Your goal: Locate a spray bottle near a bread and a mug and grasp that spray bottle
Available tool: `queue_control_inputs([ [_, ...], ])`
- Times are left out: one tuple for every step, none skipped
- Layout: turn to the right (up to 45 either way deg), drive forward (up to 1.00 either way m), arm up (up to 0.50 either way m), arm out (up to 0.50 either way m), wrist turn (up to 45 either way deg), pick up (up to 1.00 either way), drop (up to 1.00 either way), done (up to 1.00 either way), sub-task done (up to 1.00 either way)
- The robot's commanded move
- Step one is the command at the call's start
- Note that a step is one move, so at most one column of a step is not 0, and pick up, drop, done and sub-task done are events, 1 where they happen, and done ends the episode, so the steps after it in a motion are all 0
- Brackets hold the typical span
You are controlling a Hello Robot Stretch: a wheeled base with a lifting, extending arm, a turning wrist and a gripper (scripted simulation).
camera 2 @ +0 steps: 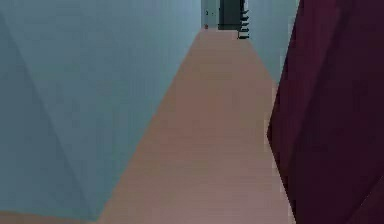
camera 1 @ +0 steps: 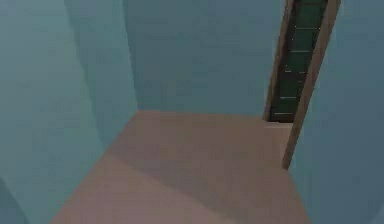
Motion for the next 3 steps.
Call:
queue_control_inputs([
  [45.0, 0.0, 0.0, 0.0, 0.0, 0.0, 0.0, 0.0, 0.0],
  [45.0, 0.0, 0.0, 0.0, 0.0, 0.0, 0.0, 0.0, 0.0],
  [30.0, 0.0, 0.0, 0.0, 0.0, 0.0, 0.0, 0.0, 0.0],
])
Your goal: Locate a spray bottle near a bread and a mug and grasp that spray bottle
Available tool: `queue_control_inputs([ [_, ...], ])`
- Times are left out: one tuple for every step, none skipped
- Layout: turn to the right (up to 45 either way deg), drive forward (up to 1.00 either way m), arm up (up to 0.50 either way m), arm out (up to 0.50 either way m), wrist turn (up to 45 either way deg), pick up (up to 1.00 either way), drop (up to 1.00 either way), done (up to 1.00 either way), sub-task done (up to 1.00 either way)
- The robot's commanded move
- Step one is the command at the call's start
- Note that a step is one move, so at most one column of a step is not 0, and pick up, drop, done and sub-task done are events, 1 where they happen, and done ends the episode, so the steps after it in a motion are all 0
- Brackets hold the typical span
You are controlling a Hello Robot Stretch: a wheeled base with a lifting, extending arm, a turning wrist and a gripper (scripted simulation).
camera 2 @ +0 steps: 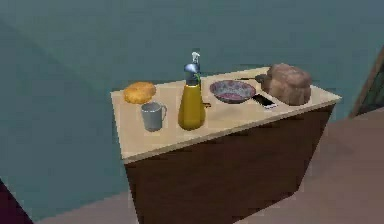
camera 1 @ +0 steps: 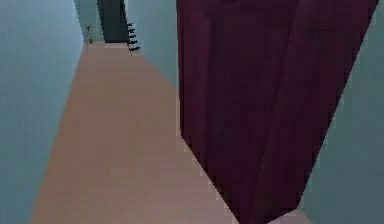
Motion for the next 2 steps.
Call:
queue_control_inputs([
  [45.0, 0.0, 0.0, 0.0, 0.0, 0.0, 0.0, 0.0, 0.0],
  [45.0, 0.0, 0.0, 0.0, 0.0, 0.0, 0.0, 0.0, 0.0],
])
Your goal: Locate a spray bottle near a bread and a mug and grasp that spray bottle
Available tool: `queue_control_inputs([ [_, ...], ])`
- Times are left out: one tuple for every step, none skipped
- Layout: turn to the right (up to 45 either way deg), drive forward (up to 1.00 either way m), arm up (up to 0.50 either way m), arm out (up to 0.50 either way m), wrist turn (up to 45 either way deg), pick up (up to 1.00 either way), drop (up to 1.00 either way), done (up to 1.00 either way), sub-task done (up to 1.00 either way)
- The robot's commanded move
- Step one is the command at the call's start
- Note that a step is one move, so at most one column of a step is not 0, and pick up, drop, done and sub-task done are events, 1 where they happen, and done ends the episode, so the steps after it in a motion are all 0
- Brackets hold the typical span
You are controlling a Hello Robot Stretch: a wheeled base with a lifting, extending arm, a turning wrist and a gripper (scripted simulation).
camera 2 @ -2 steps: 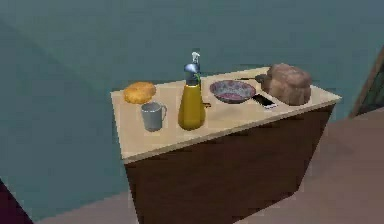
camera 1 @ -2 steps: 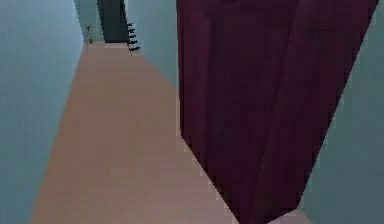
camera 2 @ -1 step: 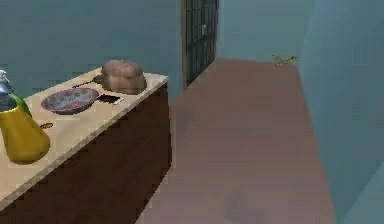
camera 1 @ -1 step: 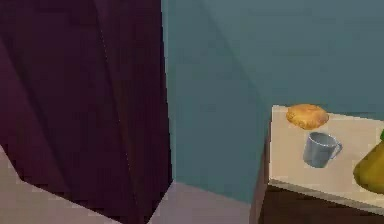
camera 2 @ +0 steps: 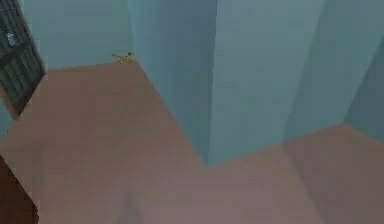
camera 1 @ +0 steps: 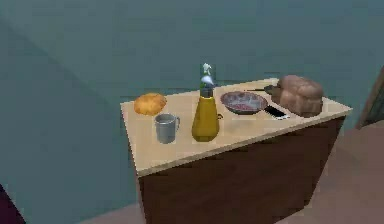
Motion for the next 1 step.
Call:
queue_control_inputs([
  [42.0, 0.0, 0.0, 0.0, 0.0, 0.0, 0.0, 0.0, 0.0],
])
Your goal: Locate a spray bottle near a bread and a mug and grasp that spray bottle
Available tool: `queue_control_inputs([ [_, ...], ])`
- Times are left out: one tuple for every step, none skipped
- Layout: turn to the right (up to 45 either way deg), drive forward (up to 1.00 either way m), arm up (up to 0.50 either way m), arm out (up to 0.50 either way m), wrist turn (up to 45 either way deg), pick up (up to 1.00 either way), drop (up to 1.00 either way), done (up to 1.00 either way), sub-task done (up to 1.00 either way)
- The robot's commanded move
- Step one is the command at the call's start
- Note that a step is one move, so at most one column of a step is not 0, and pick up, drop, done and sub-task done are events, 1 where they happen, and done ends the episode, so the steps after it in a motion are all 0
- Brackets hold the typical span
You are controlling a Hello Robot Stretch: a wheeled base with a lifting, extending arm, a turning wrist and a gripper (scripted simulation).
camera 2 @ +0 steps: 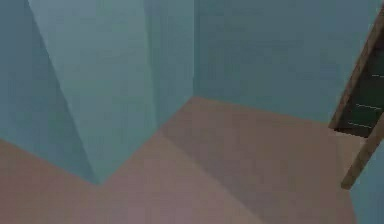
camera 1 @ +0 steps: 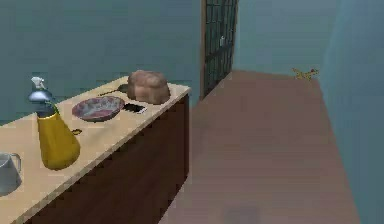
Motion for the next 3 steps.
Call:
queue_control_inputs([
  [0.0, 0.9, 0.0, 0.0, 0.0, 0.0, 0.0, 0.0, 0.0],
  [-45.0, 0.0, 0.0, 0.0, 0.0, 0.0, 0.0, 0.0, 0.0],
  [-45.0, 0.0, 0.0, 0.0, 0.0, 0.0, 0.0, 0.0, 0.0],
])
